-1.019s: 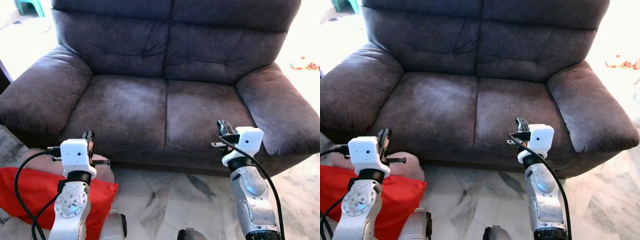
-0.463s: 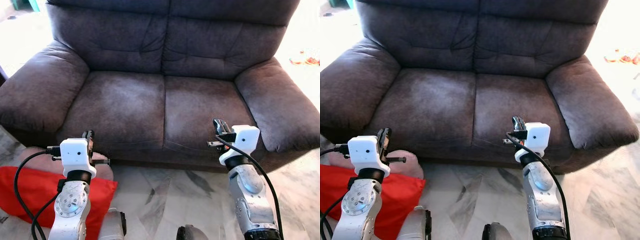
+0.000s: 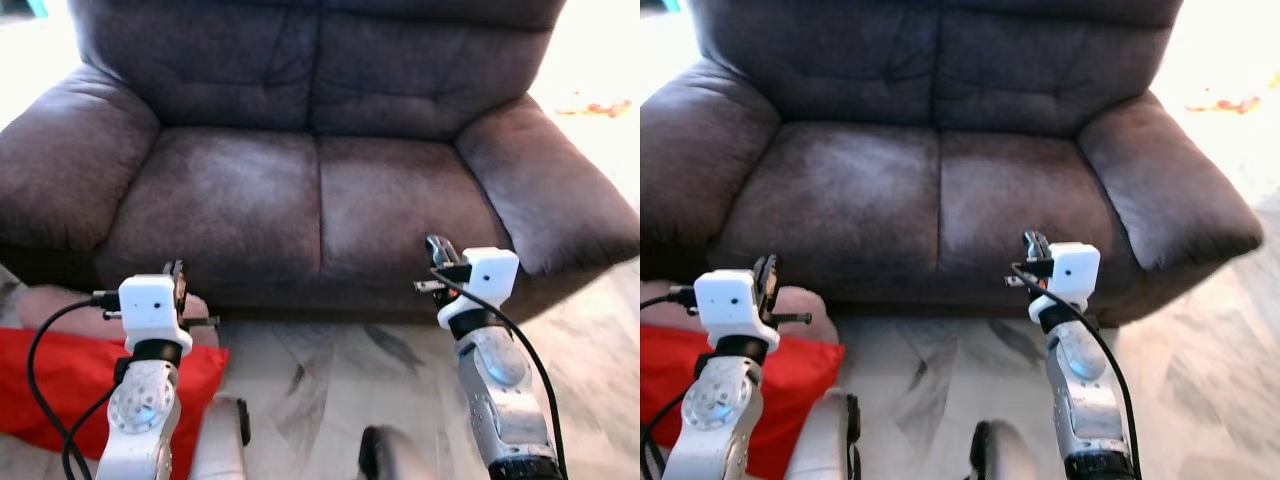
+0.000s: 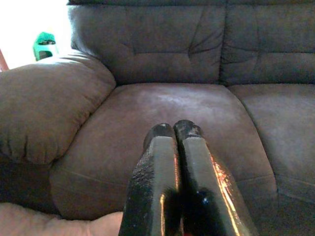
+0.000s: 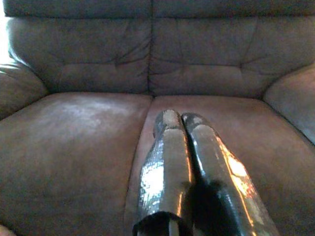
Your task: Move the pillow to the sofa from floor
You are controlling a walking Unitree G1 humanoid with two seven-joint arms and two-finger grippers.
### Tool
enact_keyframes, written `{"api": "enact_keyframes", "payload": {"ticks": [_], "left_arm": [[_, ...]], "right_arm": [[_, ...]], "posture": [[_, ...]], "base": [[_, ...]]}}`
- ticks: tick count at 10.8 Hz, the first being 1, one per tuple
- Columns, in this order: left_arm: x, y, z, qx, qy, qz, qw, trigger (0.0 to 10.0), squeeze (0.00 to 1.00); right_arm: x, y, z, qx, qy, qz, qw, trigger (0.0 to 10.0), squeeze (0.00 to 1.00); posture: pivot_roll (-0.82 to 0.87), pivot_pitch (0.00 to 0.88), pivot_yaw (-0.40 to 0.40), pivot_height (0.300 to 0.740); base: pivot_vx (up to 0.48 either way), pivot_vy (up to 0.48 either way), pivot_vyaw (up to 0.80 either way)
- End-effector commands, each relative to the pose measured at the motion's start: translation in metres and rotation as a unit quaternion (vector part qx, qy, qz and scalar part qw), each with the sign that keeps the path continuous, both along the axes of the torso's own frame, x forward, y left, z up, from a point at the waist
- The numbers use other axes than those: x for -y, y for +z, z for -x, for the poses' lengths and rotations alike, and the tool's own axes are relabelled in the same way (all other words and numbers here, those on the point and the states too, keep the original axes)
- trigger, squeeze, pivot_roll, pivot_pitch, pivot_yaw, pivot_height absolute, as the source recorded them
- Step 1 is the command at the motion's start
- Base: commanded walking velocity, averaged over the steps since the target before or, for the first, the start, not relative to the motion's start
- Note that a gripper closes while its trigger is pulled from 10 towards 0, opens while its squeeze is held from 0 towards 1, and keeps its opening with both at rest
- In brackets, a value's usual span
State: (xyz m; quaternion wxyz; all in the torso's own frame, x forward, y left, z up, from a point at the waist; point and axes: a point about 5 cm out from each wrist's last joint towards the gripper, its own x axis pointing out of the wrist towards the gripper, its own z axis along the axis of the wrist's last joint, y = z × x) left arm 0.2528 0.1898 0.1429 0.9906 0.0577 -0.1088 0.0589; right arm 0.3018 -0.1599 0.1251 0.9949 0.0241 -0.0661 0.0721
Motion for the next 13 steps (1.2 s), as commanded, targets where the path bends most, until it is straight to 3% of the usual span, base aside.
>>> {"api": "enact_keyframes", "payload": {"ticks": [1,13], "left_arm": [[0.0006,0.0035,0.0006,0.003,0.000,0.000,1.000,10.0,0.00],[-0.0006,0.0017,-0.0026,-0.005,0.003,-0.003,1.000,10.0,0.00]], "right_arm": [[0.0042,0.0011,0.0010,0.003,-0.005,0.003,1.000,10.0,0.00],[0.0019,-0.0013,-0.0028,-0.011,-0.001,0.004,1.000,10.0,0.00]], "posture": [[0.14,0.138,-0.101,0.588],[0.14,0.139,-0.105,0.583]], "base": [[0.000,0.000,0.00],[0.000,0.000,0.00]]}}
